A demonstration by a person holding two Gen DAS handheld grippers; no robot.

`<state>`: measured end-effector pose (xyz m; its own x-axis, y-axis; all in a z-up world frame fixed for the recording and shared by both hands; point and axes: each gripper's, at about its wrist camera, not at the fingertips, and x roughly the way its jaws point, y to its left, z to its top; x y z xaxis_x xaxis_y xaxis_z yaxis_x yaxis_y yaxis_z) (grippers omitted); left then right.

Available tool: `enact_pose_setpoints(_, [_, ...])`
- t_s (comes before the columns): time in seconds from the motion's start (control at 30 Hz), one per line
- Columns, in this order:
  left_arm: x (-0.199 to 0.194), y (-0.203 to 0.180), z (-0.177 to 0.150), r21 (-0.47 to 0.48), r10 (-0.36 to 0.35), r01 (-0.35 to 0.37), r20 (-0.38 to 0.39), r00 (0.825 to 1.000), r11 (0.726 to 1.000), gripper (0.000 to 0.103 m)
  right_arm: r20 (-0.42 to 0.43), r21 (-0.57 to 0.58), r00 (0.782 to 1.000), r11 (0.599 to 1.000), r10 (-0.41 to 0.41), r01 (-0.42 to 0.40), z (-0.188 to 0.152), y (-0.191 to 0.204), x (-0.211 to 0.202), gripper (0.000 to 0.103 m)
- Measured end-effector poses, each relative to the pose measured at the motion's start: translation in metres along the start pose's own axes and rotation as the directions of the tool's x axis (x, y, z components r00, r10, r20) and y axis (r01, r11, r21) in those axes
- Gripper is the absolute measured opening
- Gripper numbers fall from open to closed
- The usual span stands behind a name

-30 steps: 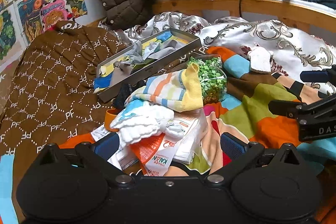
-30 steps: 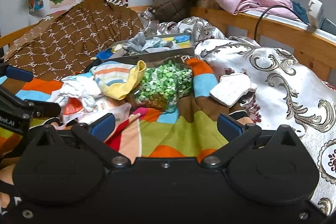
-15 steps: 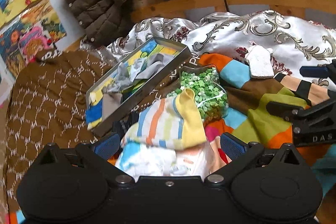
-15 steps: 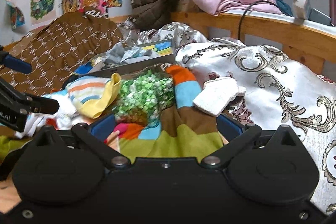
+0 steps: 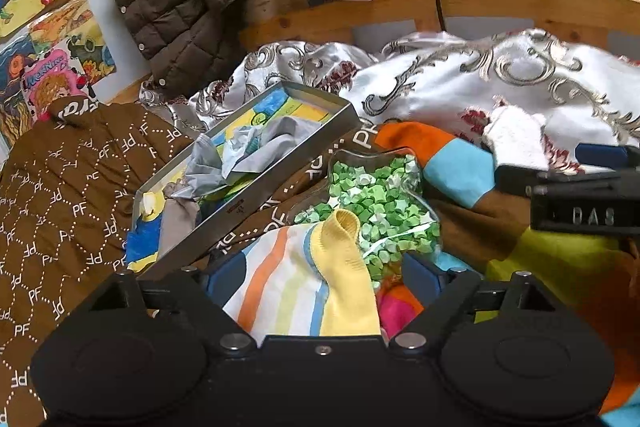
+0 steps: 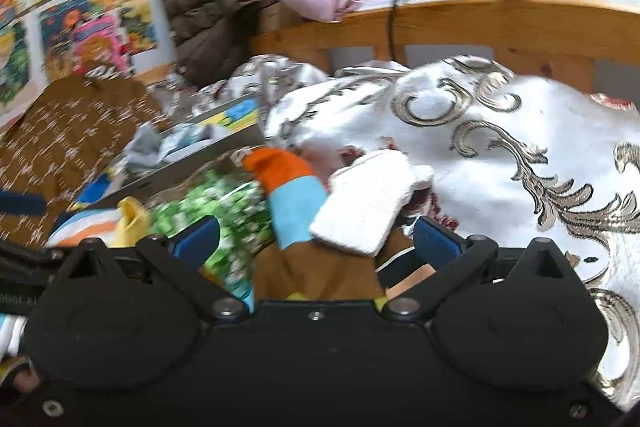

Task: Organize soft objects
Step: 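Grasp the striped yellow sock with the left gripper while the right gripper grasps a white towel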

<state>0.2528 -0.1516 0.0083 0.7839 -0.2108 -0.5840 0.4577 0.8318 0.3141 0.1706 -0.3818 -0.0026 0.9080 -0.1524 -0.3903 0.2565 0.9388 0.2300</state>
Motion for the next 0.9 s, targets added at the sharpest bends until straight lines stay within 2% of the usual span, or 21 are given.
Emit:
enact_pose_setpoints(0.1, [0.011, 0.001, 0.001, -0.01, 0.012, -0.012, -0.025, 1.0, 1.0, 0.076, -0.01, 0.04, 1.0, 0.999, -0.013, 0.013, 0.001, -0.005, 0.019, 0.1])
enact_pose_setpoints(0.2, [0.019, 0.003, 0.002, -0.03, 0.014, -0.015, -0.05, 0.999, 0.999, 0.069, -0.034, 0.038, 0.999, 0.999, -0.024, 0.025, -0.001, -0.006, 0.033, 0.093])
enact_pose_setpoints(0.37, [0.025, 0.001, 0.002, -0.022, 0.0, -0.001, -0.069, 0.998, 1.0, 0.051, -0.064, 0.044, 0.997, 0.998, -0.044, 0.047, -0.004, -0.005, 0.051, 0.092])
enact_pose_setpoints(0.47, [0.027, 0.0, 0.003, -0.034, -0.015, 0.012, -0.079, 0.997, 0.999, 0.042, -0.067, 0.047, 0.995, 0.996, -0.07, 0.073, -0.003, -0.003, 0.063, 0.087])
enact_pose_setpoints(0.67, [0.03, -0.004, 0.002, -0.041, -0.025, 0.021, -0.092, 0.995, 0.999, 0.03, -0.077, 0.048, 0.991, 0.993, -0.105, 0.109, -0.005, 0.001, 0.076, 0.066])
enact_pose_setpoints(0.73, [0.032, -0.003, 0.002, -0.05, -0.031, 0.026, -0.095, 0.995, 0.998, 0.027, -0.077, 0.045, 0.991, 0.992, -0.111, 0.115, -0.005, 0.001, 0.075, 0.054])
enact_pose_setpoints(0.83, [0.035, -0.004, 0.004, -0.067, -0.035, 0.028, -0.101, 0.994, 0.997, 0.015, -0.077, 0.044, 0.99, 0.991, -0.122, 0.126, -0.006, 0.001, 0.076, 0.049])
enact_pose_setpoints(0.9, [0.038, -0.004, 0.005, -0.078, -0.038, 0.029, -0.107, 0.994, 0.997, 0.011, -0.074, 0.044, 0.99, 0.992, -0.118, 0.122, -0.008, -0.001, 0.072, 0.049])
